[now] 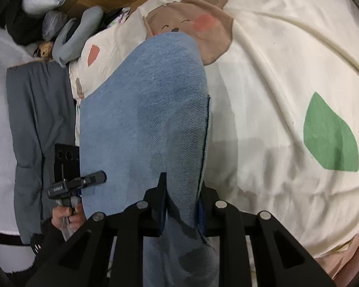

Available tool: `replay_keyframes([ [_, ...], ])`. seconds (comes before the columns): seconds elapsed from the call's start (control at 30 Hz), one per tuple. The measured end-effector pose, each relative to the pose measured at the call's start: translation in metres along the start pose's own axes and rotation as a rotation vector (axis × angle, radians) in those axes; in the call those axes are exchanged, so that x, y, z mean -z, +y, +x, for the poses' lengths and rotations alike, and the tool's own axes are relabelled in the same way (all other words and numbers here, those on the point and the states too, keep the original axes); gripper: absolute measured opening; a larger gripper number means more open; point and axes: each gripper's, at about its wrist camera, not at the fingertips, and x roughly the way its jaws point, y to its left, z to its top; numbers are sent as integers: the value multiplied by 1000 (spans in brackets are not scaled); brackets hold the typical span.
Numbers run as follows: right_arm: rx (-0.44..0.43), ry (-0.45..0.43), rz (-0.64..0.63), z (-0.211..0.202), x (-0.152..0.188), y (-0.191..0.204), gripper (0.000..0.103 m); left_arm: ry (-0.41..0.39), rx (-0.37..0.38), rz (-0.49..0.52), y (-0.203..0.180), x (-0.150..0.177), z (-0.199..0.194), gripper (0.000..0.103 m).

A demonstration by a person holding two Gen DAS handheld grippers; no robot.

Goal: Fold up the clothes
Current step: 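Grasp the folded denim stack with both grippers at its folded edge, then lift the denim stack with both grippers and carry it toward the grey camouflage pile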

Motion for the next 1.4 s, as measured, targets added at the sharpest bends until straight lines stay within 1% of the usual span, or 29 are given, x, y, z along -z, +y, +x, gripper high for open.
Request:
replay_keyframes([
  [0.03,3,11,4,4,-2,-1,29,3,1,-4,2,-1,0,54],
  [0.13,-13,18,28,-4,9,-21,37,14,0,-14,3,-2,3,58],
  [0.27,-36,24,53,2,11,-30,38,18,11,-22,7,-2,3,58],
  [0.33,-39,25,53,-5,21,-41,40,15,11,-22,7,-1,2,58],
  [0.37,-40,27,50,-9,26,-46,41,12,10,-20,7,-1,2,56],
  [0.47,-37,38,39,-14,31,-52,42,1,6,-15,3,0,3,54],
  [0.5,-35,41,37,-15,31,-51,41,-1,3,-16,1,-1,4,53],
  [0.57,-30,45,27,-17,31,-45,32,-4,-9,-20,-1,0,3,50],
  [0.6,-27,43,21,-19,31,-42,26,-5,-16,-22,-3,0,3,49],
  [0.63,-28,41,23,-22,32,-41,22,-5,-26,-24,-4,0,2,48],
  [0.7,-28,38,29,-28,34,-39,20,-7,-49,-29,-7,1,1,47],
  [0.93,-16,34,15,-38,35,-26,18,3,-137,-69,-19,-1,-8,44],
  [1.0,-10,35,16,-33,30,-16,18,5,-160,-76,-22,0,-9,43],
  [1.17,1,46,32,-25,26,-4,18,16,-222,-91,-46,-3,0,42],
  [1.23,9,55,32,-23,25,0,17,19,-241,-101,-60,-5,5,41],
  [1.4,15,65,17,-34,26,12,17,9,-266,-123,-66,5,-10,41],
])
